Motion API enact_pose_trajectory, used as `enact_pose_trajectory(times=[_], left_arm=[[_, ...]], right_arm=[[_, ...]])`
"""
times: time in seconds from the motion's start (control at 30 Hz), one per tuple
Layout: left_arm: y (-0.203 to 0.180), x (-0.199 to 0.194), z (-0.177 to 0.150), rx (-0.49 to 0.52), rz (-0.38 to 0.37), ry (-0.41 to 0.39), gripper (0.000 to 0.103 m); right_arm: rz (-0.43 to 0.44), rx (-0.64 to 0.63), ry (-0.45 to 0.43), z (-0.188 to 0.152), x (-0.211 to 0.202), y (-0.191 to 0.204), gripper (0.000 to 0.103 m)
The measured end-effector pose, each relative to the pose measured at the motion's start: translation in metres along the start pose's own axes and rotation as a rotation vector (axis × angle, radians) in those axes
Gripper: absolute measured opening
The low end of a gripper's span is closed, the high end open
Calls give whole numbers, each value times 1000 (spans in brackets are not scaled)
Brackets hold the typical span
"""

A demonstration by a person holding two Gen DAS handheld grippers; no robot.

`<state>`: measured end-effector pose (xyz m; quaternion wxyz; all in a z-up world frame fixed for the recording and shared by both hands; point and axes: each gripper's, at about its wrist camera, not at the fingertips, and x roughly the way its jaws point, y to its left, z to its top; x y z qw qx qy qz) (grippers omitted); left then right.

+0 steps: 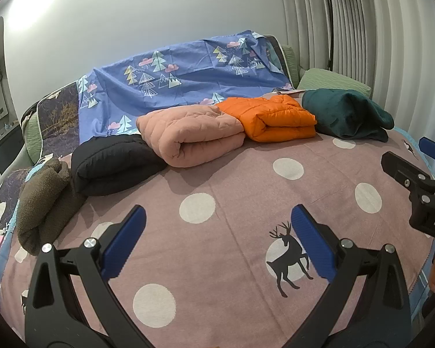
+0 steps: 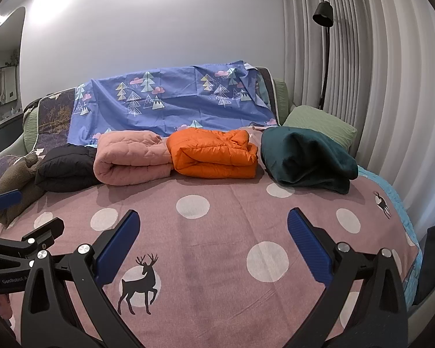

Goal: Fold large clothes

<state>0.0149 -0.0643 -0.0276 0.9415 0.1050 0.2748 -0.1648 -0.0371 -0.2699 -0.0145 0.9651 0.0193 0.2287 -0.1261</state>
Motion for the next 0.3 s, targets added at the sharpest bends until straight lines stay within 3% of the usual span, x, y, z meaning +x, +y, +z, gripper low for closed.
enact_pose_trajectory(times=[0.3], left_arm=[[1,-1,0,2,1,-1,101]], right_arm=[[0,-4,-2,1,-1,2,102]])
